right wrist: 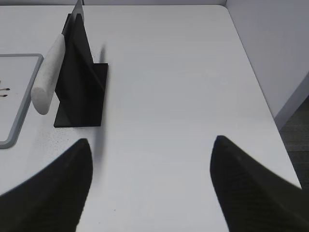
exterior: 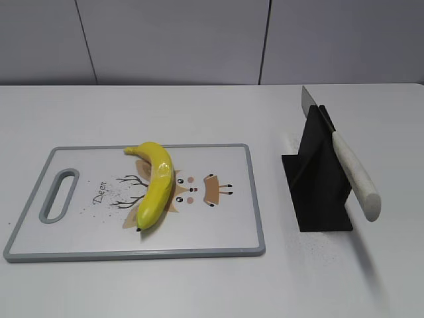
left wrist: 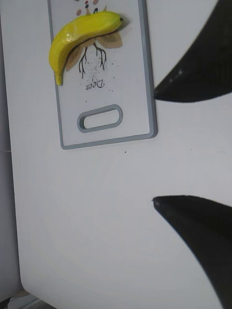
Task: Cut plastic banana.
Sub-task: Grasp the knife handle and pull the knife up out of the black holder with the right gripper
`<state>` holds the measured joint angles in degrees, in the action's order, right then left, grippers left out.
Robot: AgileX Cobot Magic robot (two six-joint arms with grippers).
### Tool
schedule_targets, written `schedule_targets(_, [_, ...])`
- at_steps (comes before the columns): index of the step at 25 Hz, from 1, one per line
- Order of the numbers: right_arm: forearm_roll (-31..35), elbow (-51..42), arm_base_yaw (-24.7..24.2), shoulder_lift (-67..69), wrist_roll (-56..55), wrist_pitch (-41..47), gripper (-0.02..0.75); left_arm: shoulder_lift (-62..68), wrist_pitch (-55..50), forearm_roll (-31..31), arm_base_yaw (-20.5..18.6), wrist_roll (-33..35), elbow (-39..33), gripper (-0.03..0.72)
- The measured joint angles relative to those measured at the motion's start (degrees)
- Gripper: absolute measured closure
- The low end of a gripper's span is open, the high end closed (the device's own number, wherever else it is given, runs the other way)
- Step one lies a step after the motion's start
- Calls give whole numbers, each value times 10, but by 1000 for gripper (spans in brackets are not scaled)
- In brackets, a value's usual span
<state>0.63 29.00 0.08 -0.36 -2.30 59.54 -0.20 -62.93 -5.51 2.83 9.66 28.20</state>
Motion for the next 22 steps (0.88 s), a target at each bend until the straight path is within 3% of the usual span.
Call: schedule_targets(22, [0,0,0,0,0,0,164,0,0,0,0,0,0,100])
